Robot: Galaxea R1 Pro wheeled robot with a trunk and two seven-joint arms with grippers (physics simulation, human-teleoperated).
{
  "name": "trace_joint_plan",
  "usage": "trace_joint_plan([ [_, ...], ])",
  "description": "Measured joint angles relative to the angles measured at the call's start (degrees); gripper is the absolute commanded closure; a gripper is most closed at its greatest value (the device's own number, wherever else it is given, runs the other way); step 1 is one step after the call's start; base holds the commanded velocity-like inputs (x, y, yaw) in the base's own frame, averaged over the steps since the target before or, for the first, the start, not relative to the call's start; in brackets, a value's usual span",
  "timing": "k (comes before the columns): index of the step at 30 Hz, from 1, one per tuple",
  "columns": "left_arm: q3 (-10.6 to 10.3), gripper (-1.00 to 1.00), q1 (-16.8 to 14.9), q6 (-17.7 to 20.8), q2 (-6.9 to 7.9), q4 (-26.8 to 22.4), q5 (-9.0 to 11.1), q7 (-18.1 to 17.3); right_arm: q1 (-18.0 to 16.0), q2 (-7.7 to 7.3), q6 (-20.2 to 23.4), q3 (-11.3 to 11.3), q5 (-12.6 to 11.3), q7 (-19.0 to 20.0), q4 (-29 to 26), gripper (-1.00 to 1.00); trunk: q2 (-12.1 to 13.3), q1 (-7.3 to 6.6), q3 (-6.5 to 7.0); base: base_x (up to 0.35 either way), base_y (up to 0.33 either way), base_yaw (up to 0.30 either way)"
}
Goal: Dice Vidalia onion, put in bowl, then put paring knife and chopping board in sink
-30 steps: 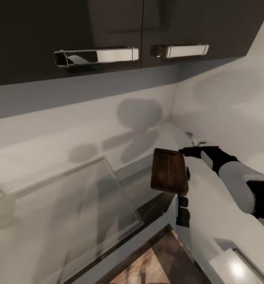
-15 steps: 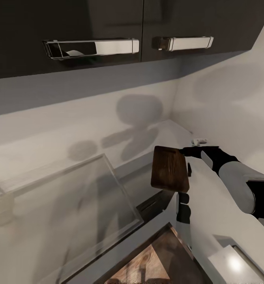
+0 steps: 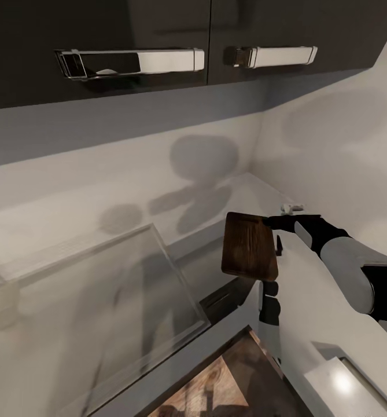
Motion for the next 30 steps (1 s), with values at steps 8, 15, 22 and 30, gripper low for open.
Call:
trace_joint_plan([
  [8, 0.00, -1.00, 0.00, 0.00, -0.02, 0.01, -0.06, 0.00, 0.00, 0.01, -0.03, 0.00, 0.00, 0.10, -0.10, -1.00, 0.00, 0.00, 0.00, 0.000, 0.000, 0.000],
  [15, 0.00, -1.00, 0.00, -0.07, 0.13, -0.02, -0.10, -0.07, 0.00, 0.63, -4.80, 0.12, -0.04, 0.10, -1.64, -1.00, 0.00, 0.00, 0.00, 0.000, 0.000, 0.000],
  [22, 0.02, -1.00, -0.08, -0.09, 0.03, -0.25, -0.13, -0.08, 0.00, 4.33, -5.90, 0.10, 0.05, -6.72, -4.29, -1.00, 0.00, 0.00, 0.00, 0.000, 0.000, 0.000],
  [30, 0.00, -1.00, -0.09, -0.09, -0.08, -0.31, -0.07, -0.08, 0.00, 7.62, -6.51, 0.32, 0.04, -10.31, -5.52, -1.00, 0.00, 0.00, -0.01, 0.000, 0.000, 0.000],
])
